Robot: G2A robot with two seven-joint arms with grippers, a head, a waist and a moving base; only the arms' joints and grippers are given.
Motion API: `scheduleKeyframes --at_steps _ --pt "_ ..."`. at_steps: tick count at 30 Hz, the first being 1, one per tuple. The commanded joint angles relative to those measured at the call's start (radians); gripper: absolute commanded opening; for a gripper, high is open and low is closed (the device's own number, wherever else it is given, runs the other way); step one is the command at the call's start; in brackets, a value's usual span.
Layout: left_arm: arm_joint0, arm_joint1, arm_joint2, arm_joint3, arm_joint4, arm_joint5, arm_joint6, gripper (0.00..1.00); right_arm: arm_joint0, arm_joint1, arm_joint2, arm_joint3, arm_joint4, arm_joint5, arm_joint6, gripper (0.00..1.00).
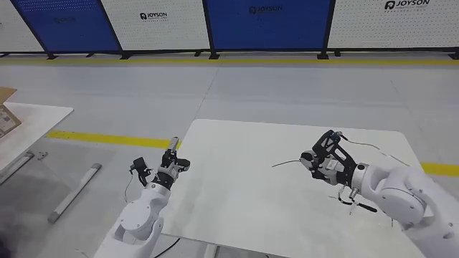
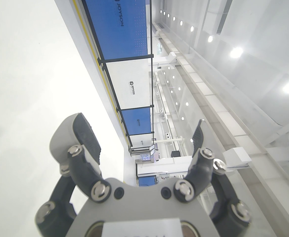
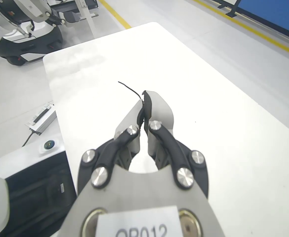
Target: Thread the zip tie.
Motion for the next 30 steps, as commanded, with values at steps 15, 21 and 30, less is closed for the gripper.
scheduleKeyframes --at_steps 15,21,30 --pt "0.0 0.0 0.0 0.0 0.0 0.0 0.0 1.0 0.061 0.019 -0.132 -0.026 -0.3 0.0 -0.168 0.0" --pt "0.0 0.0 0.0 0.0 0.0 0.0 0.0 1.0 0.061 0.019 -0.132 -0.026 -0.3 0.0 -0.168 0.0" --pt "-0.005 0.0 0.001 -0.001 0.003 0.005 -0.017 1.0 0.061 0.019 -0.132 -0.026 -0.3 0.0 -0.168 0.0"
